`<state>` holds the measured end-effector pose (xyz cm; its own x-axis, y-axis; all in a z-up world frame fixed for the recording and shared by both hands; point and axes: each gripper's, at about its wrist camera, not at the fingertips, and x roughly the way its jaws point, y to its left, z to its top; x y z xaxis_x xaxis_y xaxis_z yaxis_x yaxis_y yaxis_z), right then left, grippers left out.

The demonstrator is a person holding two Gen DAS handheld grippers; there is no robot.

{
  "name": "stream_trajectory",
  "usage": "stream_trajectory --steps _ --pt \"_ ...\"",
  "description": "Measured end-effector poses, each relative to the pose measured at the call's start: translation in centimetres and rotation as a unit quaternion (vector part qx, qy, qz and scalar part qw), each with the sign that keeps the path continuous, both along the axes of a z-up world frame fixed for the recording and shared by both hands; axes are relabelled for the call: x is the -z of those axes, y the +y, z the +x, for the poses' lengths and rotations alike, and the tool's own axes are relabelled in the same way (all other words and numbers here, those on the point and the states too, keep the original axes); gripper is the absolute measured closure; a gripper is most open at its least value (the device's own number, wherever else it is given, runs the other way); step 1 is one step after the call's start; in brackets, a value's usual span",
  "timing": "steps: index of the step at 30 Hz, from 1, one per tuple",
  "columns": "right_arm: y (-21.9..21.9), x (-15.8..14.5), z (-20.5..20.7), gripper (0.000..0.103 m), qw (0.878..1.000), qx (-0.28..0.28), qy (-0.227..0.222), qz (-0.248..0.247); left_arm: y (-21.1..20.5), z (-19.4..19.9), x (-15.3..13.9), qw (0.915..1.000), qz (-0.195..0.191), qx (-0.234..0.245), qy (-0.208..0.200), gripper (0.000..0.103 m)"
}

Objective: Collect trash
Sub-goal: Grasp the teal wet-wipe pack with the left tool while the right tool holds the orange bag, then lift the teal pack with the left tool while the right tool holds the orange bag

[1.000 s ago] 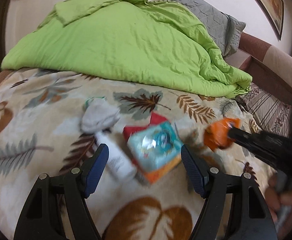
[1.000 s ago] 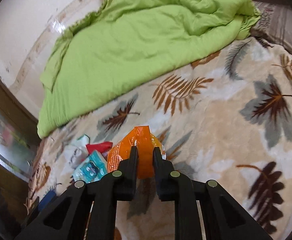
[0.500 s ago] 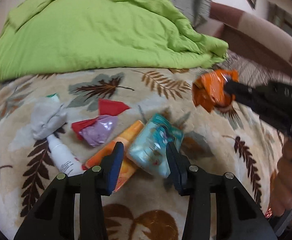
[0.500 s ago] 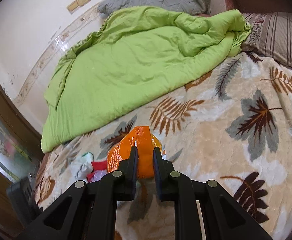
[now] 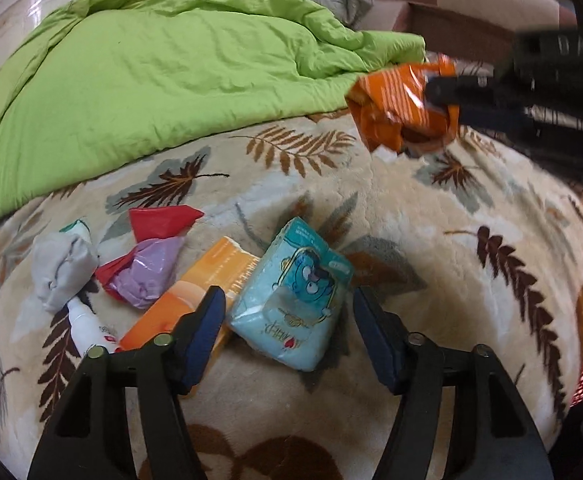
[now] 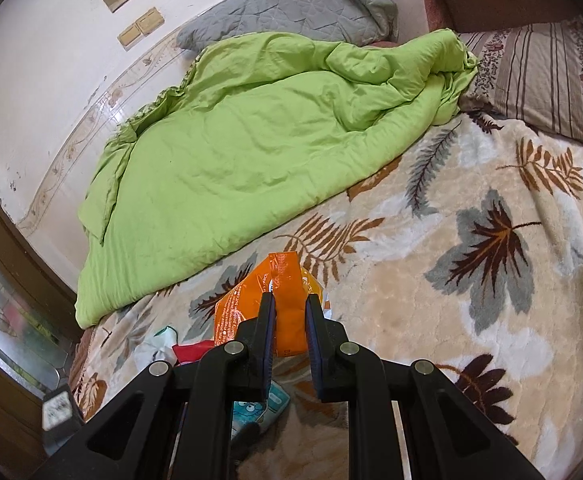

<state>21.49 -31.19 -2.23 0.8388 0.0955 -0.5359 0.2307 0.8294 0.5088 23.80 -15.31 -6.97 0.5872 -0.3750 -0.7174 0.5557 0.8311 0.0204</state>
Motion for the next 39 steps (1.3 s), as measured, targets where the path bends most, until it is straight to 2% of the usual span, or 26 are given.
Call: stream_trajectory --steps 1,2,7,10,13,17,21,25,27,29,31,32,33,35,39 --pt "0.0 -0.1 -0.1 0.087 1.0 0.003 -0.002 -0.002 -0.1 0.1 0.2 1.0 0.007 -0.004 0.001 0.07" --pt "-0.1 -0.1 -0.1 0.087 1.0 0.004 -0.003 -0.002 -0.3 0.2 0.4 0.9998 0.015 -0.011 0.002 0.077" --pt "-0.3 -0.1 -0.4 0.087 1.0 0.013 -0.002 0.0 0.6 0.2 -0.1 0.9997 0.0 -0.026 -0.003 0.089" --pt "-0.3 -0.2 -0.7 0.087 1.0 0.015 -0.003 0.0 2.1 0.3 -0.8 0.9979 -0.045 -0.037 0.026 0.09" --pt "-0.3 -0.5 -1.3 0.087 1.0 0.016 -0.007 -0.006 3.0 -0.4 -1.6 0.9963 -0.065 -0.042 0.036 0.09" --pt "-0.1 -0.7 -2.1 0.087 1.0 0.01 -0.008 -0.008 5.1 -2.9 -3.1 0.9953 -0.069 -0.062 0.028 0.09" --pt "1.2 -0.5 -3.4 0.087 1.0 -0.024 -0.001 -0.013 8.4 -5.4 -3.7 0.9882 -0.082 -0.114 0.061 0.09" --pt "2.8 0.2 -4.8 0.087 0.997 -0.07 0.017 -0.001 11.4 -8.0 -2.6 0.9785 -0.069 -0.168 0.097 0.09" --pt "3.4 0.5 -5.3 0.087 0.996 -0.085 0.023 0.009 12.3 -9.0 -1.7 0.9754 -0.067 -0.178 0.111 0.089" --pt "4.4 0.7 -5.9 0.087 0.994 -0.103 0.026 0.007 13.1 -9.5 -0.7 0.971 -0.078 -0.188 0.125 0.084" --pt "5.5 0.6 -6.5 0.087 0.993 -0.118 0.025 -0.006 13.5 -9.3 -0.4 0.9664 -0.094 -0.196 0.137 0.061" --pt "5.9 0.6 -6.8 0.087 0.992 -0.124 0.023 -0.012 13.6 -9.3 -0.5 0.9669 -0.099 -0.193 0.133 0.054" --pt "6.1 0.5 -7.0 0.087 0.992 -0.126 0.023 -0.015 13.5 -9.4 -0.7 0.9684 -0.096 -0.193 0.124 0.043" --pt "6.5 0.5 -7.5 0.087 0.991 -0.132 0.022 -0.022 13.0 -9.4 -1.0 0.9732 -0.084 -0.188 0.102 0.038" --pt "6.7 0.6 -7.9 0.087 0.99 -0.136 0.021 -0.029 11.4 -8.4 -0.4 0.9777 -0.062 -0.172 0.105 0.038"
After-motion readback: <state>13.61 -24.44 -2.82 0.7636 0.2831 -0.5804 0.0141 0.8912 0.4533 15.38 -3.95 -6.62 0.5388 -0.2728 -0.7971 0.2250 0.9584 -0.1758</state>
